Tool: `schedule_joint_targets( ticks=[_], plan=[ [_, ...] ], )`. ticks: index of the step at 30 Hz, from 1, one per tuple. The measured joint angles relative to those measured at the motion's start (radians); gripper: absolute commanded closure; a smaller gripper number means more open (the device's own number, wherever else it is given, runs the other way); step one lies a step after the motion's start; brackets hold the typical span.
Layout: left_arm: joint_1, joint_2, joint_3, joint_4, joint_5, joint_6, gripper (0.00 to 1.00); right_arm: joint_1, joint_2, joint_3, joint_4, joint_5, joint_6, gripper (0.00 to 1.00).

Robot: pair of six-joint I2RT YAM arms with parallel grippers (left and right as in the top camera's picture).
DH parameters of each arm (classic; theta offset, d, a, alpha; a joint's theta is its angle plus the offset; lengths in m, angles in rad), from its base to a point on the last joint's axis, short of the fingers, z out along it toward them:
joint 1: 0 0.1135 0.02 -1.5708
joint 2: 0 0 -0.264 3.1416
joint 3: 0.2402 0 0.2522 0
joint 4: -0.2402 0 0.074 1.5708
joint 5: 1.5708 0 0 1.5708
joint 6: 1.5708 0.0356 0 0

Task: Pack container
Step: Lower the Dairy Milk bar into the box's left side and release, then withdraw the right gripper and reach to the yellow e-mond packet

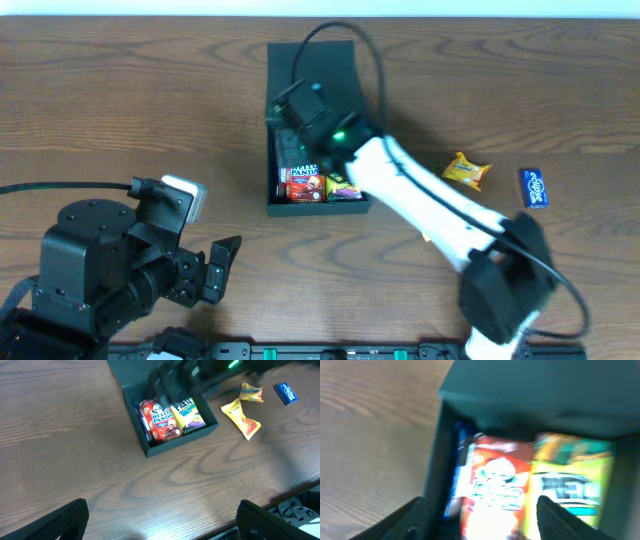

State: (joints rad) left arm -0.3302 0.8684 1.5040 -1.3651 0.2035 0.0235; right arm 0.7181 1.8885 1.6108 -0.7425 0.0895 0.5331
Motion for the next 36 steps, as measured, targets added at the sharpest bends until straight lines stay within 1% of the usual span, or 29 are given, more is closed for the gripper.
schedule_joint_targets(
  ticks=[3,8,16,19,25,30,36],
  plan=[
    [0.000,0.000,0.000,0.000,0.000,0.000,0.05,-0.066,-0.066,0.000,-0.049,0.028,-0.057,0.19],
    [0.000,0.000,0.000,0.000,0.000,0.000,0.05,-0.178,-0.108,0.000,-0.126,0.046,-0.118,0.17],
    [0.000,0.000,0.000,0.000,0.000,0.000,0.05,-0.357,-0.109,0.000,-0.195,0.050,-0.195,0.16],
    [0.000,0.000,0.000,0.000,0.000,0.000,0.05,-0.432,-0.109,0.000,-0.215,0.053,-0.224,0.17],
    [0.000,0.000,0.000,0.000,0.000,0.000,0.05,-0.551,-0.109,0.000,-0.262,0.058,-0.227,0.16],
    [0.000,0.000,0.000,0.000,0.000,0.000,0.05,-0.615,-0.109,-0.011,-0.263,0.060,-0.224,0.16],
    [0.000,0.000,0.000,0.000,0.000,0.000,0.05,-0.654,-0.109,-0.132,-0.249,0.065,-0.136,0.15]
  ],
)
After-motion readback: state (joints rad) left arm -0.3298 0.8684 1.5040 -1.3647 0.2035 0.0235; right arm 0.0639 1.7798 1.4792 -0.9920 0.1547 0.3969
